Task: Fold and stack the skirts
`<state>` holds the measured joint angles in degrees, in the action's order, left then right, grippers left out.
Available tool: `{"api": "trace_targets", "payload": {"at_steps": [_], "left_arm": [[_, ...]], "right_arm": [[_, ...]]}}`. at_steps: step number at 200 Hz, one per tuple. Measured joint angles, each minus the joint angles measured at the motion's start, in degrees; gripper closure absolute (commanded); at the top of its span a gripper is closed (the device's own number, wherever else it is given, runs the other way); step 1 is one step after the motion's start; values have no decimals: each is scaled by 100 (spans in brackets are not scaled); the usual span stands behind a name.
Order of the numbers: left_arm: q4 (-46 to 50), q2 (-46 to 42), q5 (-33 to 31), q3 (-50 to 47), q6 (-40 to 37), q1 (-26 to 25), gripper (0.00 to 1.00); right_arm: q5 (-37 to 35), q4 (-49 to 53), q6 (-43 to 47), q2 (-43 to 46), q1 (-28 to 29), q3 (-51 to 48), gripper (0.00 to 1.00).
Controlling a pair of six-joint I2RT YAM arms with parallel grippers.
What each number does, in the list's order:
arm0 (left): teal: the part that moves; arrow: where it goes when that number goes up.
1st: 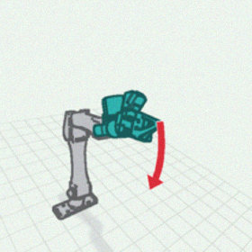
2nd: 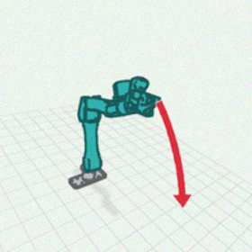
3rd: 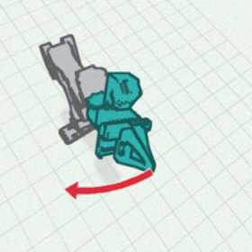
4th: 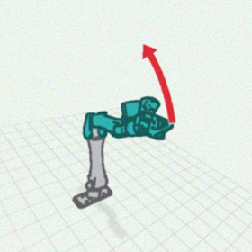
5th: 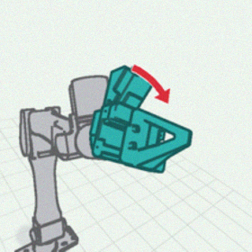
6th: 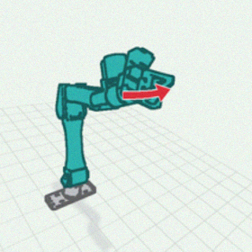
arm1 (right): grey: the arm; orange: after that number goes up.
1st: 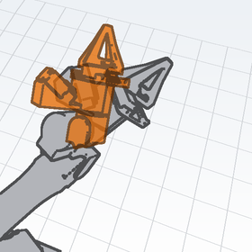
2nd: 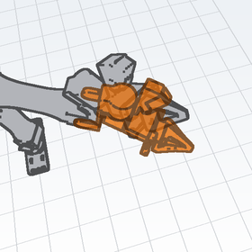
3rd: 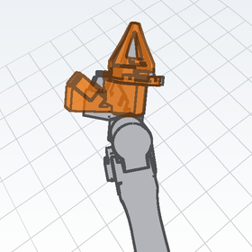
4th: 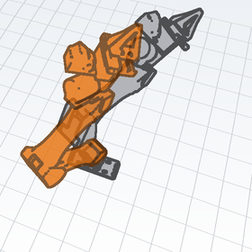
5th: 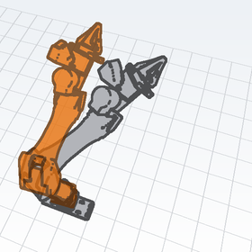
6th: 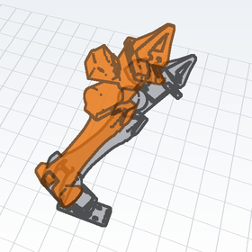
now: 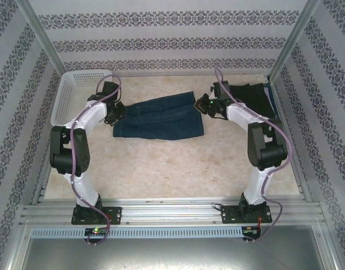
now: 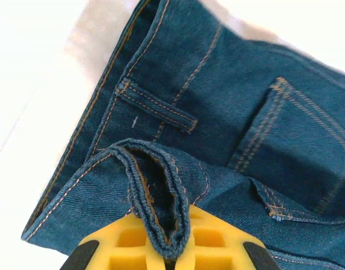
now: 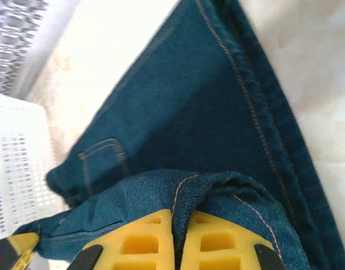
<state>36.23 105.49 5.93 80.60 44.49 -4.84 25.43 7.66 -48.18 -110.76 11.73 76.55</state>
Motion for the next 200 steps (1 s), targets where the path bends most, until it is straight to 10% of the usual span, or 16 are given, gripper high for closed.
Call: {"api": "trace_targets", "payload": {"at_steps": [80, 200], "left_arm": [[-629, 365, -68, -468, -26, -70, 100], [-393, -2540, 151, -2927, 719, -935, 100]], "right_arm": [[138, 321, 282, -621, -44, -210, 100], [98, 1145, 807, 2555, -435, -2524, 100]]}}
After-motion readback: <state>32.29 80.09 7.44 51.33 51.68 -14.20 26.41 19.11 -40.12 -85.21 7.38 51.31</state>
